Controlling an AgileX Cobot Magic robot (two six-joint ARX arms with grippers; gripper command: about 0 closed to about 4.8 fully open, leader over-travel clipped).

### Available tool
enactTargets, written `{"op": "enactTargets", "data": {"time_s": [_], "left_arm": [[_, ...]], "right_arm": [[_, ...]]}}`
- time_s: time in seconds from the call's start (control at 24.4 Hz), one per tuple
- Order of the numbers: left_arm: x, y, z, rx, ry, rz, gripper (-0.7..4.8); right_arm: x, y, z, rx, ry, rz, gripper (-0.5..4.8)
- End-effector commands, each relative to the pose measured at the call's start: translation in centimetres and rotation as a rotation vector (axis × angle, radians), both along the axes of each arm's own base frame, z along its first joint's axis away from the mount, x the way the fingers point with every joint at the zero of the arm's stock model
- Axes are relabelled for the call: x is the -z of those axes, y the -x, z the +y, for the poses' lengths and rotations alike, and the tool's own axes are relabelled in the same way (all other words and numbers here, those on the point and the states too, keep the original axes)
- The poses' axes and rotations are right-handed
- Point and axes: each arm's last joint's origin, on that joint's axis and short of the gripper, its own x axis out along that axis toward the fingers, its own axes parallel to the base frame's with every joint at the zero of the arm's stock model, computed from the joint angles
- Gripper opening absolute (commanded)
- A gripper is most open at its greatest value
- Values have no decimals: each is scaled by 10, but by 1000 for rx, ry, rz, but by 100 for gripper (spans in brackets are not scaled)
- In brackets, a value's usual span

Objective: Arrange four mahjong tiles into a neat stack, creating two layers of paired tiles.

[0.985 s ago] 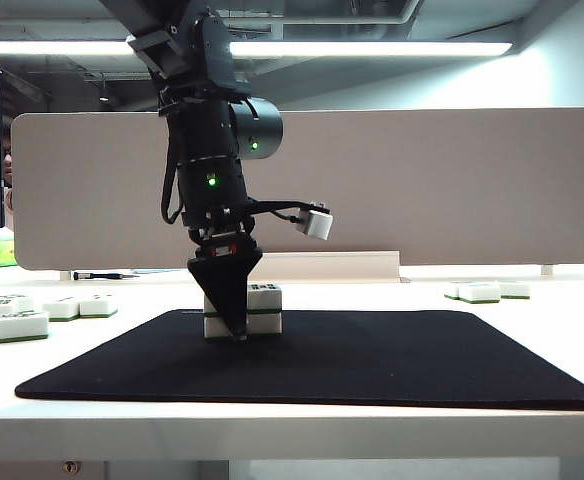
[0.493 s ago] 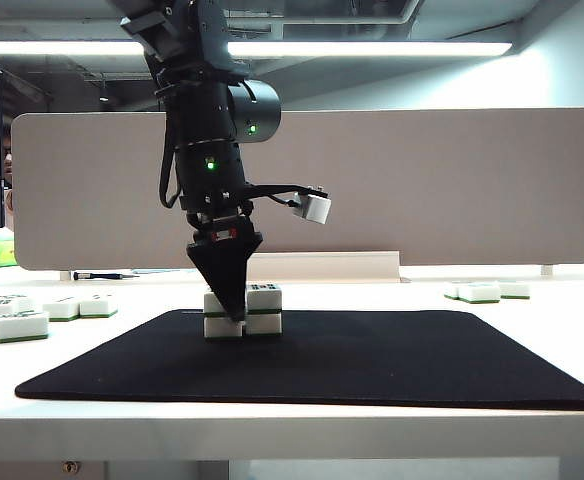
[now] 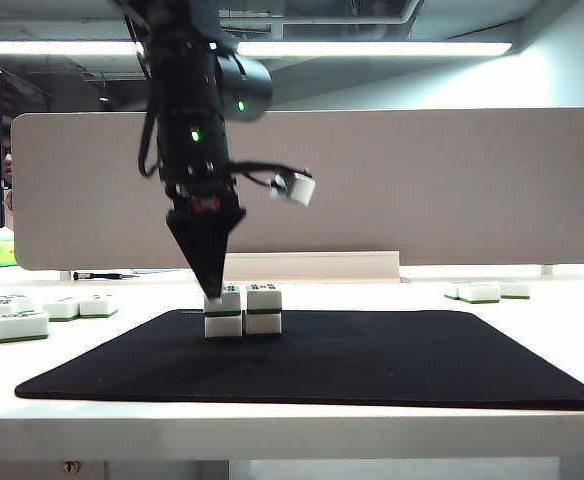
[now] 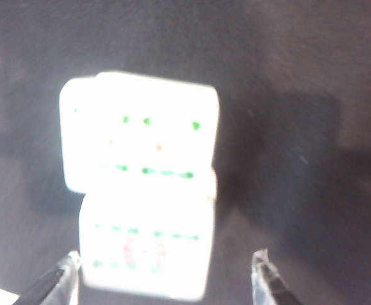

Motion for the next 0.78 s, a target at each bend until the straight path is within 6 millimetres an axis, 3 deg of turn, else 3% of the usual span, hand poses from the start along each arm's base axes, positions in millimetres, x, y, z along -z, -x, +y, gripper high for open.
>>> {"op": "enactTargets", "data": {"time_s": [0.04,0.16,0.37,0.53,0.78], "left_arm": [[-19,10,6,-43,18,1,351],[-24,9,8,-108,-20,-48,331],[-20,1,11,-208,-75,-125,128],[-13,-5,16,-342,-47,-106,19],[6,-11,15,-562,-24,-39,12]], "right_arm": [[0,3,0,-3,1,-30,-1],[0,3,0,-3,1,-30,-1],[0,3,0,-3,1,-30,-1],[0,3,0,-3,1,-30,-1],[0,3,0,-3,1,-30,-1]]}}
